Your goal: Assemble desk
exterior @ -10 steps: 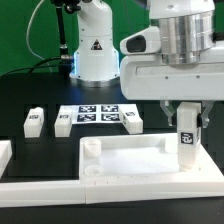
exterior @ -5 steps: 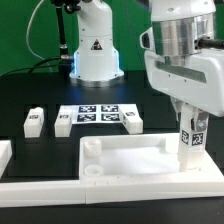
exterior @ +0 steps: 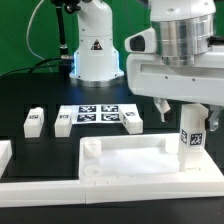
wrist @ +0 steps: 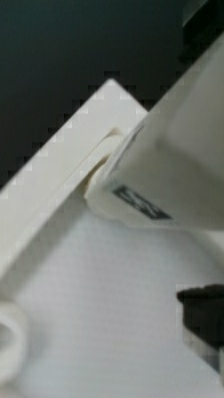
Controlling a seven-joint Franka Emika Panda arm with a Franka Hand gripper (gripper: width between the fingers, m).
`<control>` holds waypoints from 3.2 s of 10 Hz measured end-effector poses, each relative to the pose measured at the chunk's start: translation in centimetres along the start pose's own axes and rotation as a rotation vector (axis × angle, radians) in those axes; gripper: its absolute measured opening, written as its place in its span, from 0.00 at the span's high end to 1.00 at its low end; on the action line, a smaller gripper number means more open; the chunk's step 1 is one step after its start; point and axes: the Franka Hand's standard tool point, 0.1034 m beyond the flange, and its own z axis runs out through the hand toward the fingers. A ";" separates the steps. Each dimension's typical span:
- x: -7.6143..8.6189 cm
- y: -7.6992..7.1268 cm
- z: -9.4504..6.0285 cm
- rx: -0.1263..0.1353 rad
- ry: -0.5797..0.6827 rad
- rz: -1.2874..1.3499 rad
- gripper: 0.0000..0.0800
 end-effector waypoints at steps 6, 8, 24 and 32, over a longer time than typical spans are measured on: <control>-0.3 -0.1 0.1 -0.039 0.003 -0.547 0.19; -0.2 0.0 0.1 -0.040 0.004 -0.500 0.25; -0.2 -0.7 0.2 0.029 0.035 0.416 0.24; 0.0 -1.0 0.0 -0.048 0.076 -0.638 0.19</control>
Offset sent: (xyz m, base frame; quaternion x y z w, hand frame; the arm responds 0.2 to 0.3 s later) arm 0.0000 0.0000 0.0000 0.0000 0.0000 -0.1296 0.9916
